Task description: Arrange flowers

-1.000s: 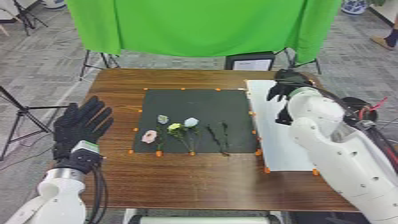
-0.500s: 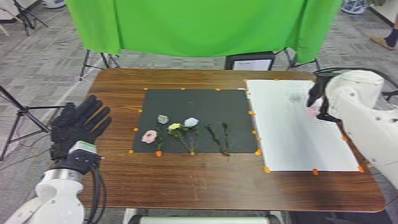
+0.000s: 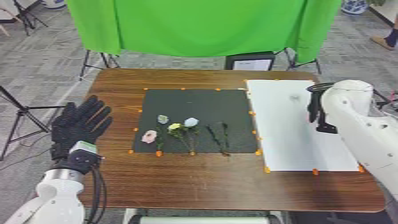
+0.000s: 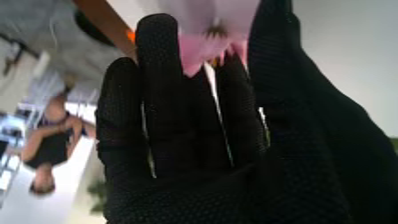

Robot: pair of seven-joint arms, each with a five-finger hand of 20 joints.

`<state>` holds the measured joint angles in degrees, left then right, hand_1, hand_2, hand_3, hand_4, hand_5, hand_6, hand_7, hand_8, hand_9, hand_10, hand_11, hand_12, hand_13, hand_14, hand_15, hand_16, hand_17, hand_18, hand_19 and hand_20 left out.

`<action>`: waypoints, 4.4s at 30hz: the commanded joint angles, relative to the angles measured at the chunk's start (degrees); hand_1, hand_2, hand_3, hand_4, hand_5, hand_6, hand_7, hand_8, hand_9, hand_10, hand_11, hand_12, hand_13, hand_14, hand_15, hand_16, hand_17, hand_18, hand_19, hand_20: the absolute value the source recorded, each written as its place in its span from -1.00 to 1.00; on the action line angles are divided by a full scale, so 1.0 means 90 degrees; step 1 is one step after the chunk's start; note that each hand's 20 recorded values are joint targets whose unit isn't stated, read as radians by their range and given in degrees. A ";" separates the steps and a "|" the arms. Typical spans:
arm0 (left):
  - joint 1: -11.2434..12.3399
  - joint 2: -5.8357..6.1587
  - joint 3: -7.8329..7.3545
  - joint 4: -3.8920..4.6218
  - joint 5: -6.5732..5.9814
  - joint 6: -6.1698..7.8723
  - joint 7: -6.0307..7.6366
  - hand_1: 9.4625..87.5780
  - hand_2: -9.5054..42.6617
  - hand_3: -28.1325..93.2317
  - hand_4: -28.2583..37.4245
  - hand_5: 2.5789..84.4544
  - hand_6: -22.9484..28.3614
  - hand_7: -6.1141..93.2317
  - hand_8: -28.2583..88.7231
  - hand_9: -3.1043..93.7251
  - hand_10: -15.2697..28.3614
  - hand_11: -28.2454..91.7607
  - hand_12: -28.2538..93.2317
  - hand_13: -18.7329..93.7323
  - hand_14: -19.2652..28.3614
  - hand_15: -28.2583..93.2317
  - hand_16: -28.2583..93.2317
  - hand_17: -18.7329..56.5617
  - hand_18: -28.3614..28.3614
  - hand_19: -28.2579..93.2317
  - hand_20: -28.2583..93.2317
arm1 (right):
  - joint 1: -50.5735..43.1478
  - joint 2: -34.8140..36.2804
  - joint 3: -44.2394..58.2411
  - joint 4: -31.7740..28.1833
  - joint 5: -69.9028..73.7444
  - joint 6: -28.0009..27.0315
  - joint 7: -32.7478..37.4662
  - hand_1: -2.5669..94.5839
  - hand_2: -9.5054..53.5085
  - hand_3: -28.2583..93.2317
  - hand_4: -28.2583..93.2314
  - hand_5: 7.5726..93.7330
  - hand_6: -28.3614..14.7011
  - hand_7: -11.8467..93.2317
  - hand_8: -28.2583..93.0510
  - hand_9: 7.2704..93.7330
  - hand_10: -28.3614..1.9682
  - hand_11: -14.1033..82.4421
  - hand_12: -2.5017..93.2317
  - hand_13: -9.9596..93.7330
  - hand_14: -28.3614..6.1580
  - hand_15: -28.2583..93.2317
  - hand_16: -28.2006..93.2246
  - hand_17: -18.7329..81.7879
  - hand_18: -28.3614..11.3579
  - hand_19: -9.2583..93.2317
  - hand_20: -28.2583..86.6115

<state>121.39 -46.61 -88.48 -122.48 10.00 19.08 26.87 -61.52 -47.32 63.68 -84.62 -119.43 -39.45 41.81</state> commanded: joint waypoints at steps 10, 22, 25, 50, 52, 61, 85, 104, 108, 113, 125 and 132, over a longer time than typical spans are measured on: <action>0.0032 -0.0045 -0.0003 -0.0014 -0.0006 -0.0082 -0.0020 -0.60 -0.10 0.68 -1.00 0.11 0.31 -0.64 -0.64 -0.12 0.42 -0.20 -0.33 -0.19 0.52 0.07 -0.64 -0.68 0.57 0.08 -0.36 | -0.1116 0.0420 0.0015 -0.0363 -0.1161 0.2397 -0.1258 0.41 -1.00 0.48 -1.00 0.56 0.44 -0.14 -0.53 0.84 0.44 -0.52 -0.09 0.69 0.42 -0.04 0.24 0.15 -0.49 0.66 0.13; 0.0065 -0.0139 -0.0059 0.0005 0.0079 -0.0184 -0.0194 -0.60 -0.10 0.67 -1.00 0.10 0.31 -0.64 -0.64 -0.13 0.43 -0.21 -0.33 -0.20 0.52 0.06 -0.64 -0.67 0.57 0.07 -0.36 | -0.1006 -0.0075 -0.0332 -0.2143 -0.2422 0.3362 -0.1868 0.38 -1.00 0.54 -1.00 0.60 0.44 -0.13 -0.51 0.87 0.41 -0.52 -0.04 0.71 0.39 -0.04 0.26 0.15 -0.53 0.68 0.16; -0.0036 -0.0145 0.0031 0.0034 0.0088 -0.0195 -0.0210 -0.60 -0.10 0.67 -1.00 0.09 0.31 -0.64 -0.64 -0.13 0.43 -0.21 -0.33 -0.20 0.52 0.06 -0.64 -0.67 0.57 0.07 -0.36 | -0.0802 -0.0494 -0.0679 -0.2212 -0.2354 0.3542 -0.1906 0.37 -1.00 0.55 -1.00 0.59 0.43 -0.14 -0.51 0.86 0.42 -0.52 -0.04 0.70 0.39 -0.03 0.27 0.14 -0.55 0.68 0.16; -0.0188 -0.0224 0.0098 0.0096 0.0297 -0.0225 -0.0504 -0.60 -0.11 0.66 -1.00 0.07 0.30 -0.65 -0.64 -0.17 0.43 -0.23 -0.33 -0.21 0.50 0.05 -0.63 -0.68 0.57 0.07 -0.36 | -0.0812 -0.1811 -0.1712 -0.1982 -0.2494 0.1860 -0.1934 0.33 -1.00 0.53 -1.00 0.54 0.37 -0.25 -0.51 0.80 0.39 -0.54 -0.10 0.65 0.36 0.01 0.22 0.11 -0.64 0.72 0.18; -0.0187 -0.0227 0.0079 0.0102 0.0284 -0.0247 -0.0513 -0.60 -0.11 0.66 -1.00 0.06 0.30 -0.65 -0.64 -0.17 0.43 -0.22 -0.33 -0.21 0.50 0.05 -0.63 -0.68 0.57 0.07 -0.36 | -0.0824 -0.1797 -0.1729 -0.1996 -0.2527 0.1823 -0.1963 0.32 -1.00 0.54 -1.00 0.50 0.35 -0.26 -0.52 0.73 0.40 -0.57 -0.16 0.62 0.37 -0.01 0.20 0.10 -0.64 0.72 0.16; -0.0126 -0.0200 0.0040 0.0076 0.0131 -0.0233 -0.0423 -0.60 -0.10 0.66 -1.00 0.12 0.33 -0.61 -0.64 -0.10 0.47 -0.16 -0.30 -0.19 0.52 0.07 -0.63 -0.68 0.57 0.07 -0.36 | -0.0837 -0.1762 -0.1687 -0.2042 -0.2532 0.1314 -0.1909 0.33 -1.00 0.54 -1.00 0.39 0.35 -0.31 -0.57 0.40 0.11 -0.42 -0.56 0.56 0.38 0.00 0.18 0.07 -0.64 0.71 0.14; -0.0247 -0.0154 0.0177 0.0112 0.0155 -0.0172 -0.0222 -0.59 -0.10 0.67 -1.00 0.11 0.31 -0.60 -0.64 -0.13 0.44 -0.17 -0.31 -0.21 0.49 0.06 -0.63 -0.68 0.57 0.07 -0.37 | -0.0406 -0.1580 0.0012 -0.2482 -0.0160 0.0271 -0.0118 -0.17 -1.00 0.63 -1.00 -0.21 -0.04 -0.62 -0.68 -0.22 -0.46 -0.62 -0.64 0.23 -0.31 0.29 -0.22 -0.07 -0.83 0.65 0.09; -0.0324 0.0002 0.0354 0.0049 0.0069 0.0002 0.0131 -0.59 -0.03 0.67 -1.00 0.12 0.32 -0.60 -0.64 -0.12 0.45 -0.16 -0.31 -0.20 0.51 0.07 -0.63 -0.67 0.56 0.07 -0.36 | 0.2088 -0.0667 -0.1459 0.1080 -0.0231 0.0411 -0.0335 -0.23 -0.93 0.62 -1.00 -0.38 -0.11 -0.64 -0.66 -0.43 -0.48 -0.59 -0.70 0.19 -0.39 0.48 -0.26 -0.07 -0.85 0.69 0.06; -0.0438 -0.0020 0.0463 0.0049 0.0027 0.0116 0.0226 -0.59 -0.04 0.67 -1.00 0.12 0.32 -0.59 -0.64 -0.11 0.45 -0.16 -0.31 -0.20 0.51 0.08 -0.63 -0.67 0.56 0.07 -0.36 | 0.2319 -0.0593 -0.2008 0.1639 -0.0193 0.0373 -0.0448 -0.22 -0.93 0.62 -1.00 -0.37 -0.06 -0.62 -0.66 -0.40 -0.34 -0.57 -0.70 0.19 -0.36 0.45 -0.27 -0.07 -0.84 0.69 0.06; -0.0492 -0.0070 0.0470 0.0007 0.0105 0.0081 0.0242 -0.59 -0.02 0.68 -1.00 0.14 0.32 -0.58 -0.64 -0.09 0.45 -0.15 -0.31 -0.18 0.50 0.09 -0.63 -0.67 0.57 0.07 -0.36 | 0.2376 -0.0647 -0.1964 0.2064 -0.0032 -0.0379 -0.0643 -0.21 -0.93 0.67 -1.00 -0.37 -0.02 -0.59 -0.68 -0.37 -0.25 -0.55 -0.71 0.22 -0.28 0.42 -0.27 -0.06 -0.82 0.69 0.06; -0.0715 -0.0044 0.0668 0.0199 -0.0073 -0.0292 0.0434 -0.60 -0.18 0.73 -1.00 0.14 0.31 -0.57 -0.65 -0.09 0.44 -0.14 -0.31 -0.16 0.50 0.10 -0.63 -0.66 0.57 0.06 -0.36 | 0.1880 -0.0309 -0.2347 0.1925 -0.0721 0.0760 -0.1594 0.03 -0.97 0.69 -1.00 -0.17 0.27 -0.39 -0.78 -0.04 0.25 -0.42 -0.75 0.40 0.08 0.23 -0.25 0.01 -0.67 0.70 0.07; -0.0687 -0.0106 0.0624 0.0195 0.0055 -0.0300 0.0198 -0.60 -0.17 0.72 -1.00 0.14 0.31 -0.57 -0.65 -0.08 0.43 -0.14 -0.31 -0.16 0.51 0.10 -0.63 -0.66 0.57 0.06 -0.36 | 0.1417 -0.0117 -0.2450 0.1645 -0.0796 0.1849 -0.1678 0.21 -0.91 0.44 -1.00 0.22 0.44 -0.28 -0.68 0.40 0.40 -0.41 -0.67 0.54 0.20 0.16 -0.14 0.04 -0.60 0.68 0.10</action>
<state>114.97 -46.73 -82.41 -120.89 9.68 17.27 30.68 -45.14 -50.13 42.91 -67.91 -125.84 -28.47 27.84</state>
